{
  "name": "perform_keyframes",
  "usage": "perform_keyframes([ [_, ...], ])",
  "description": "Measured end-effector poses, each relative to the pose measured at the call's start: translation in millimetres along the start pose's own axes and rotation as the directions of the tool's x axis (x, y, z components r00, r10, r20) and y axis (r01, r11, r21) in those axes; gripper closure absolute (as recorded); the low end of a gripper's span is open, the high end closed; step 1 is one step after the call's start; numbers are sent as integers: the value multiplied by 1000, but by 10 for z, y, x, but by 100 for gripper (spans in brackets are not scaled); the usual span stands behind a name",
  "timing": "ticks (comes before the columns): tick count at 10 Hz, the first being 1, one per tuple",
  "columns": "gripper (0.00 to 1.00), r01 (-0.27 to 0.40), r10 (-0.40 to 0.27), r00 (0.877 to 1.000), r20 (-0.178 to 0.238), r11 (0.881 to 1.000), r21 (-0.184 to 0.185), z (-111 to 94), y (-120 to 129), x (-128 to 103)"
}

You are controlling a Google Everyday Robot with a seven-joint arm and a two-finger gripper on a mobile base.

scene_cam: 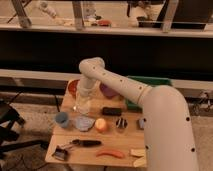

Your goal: Place fork in paper cup

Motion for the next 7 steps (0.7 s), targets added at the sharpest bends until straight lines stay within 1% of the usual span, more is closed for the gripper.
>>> perform_keyframes([
  [1, 58, -2, 2, 1000, -3, 1000, -10, -1, 5, 5],
  [2, 46, -8, 8, 1000, 4, 1000, -14, 7, 5, -5],
  [4, 28, -12, 12, 1000, 3, 1000, -11, -2, -2, 10],
  [5, 25, -15, 15, 1000, 6, 1000, -12, -3, -1, 12],
  [7, 25, -19, 19, 1000, 16, 1000, -12, -13, 0, 8],
])
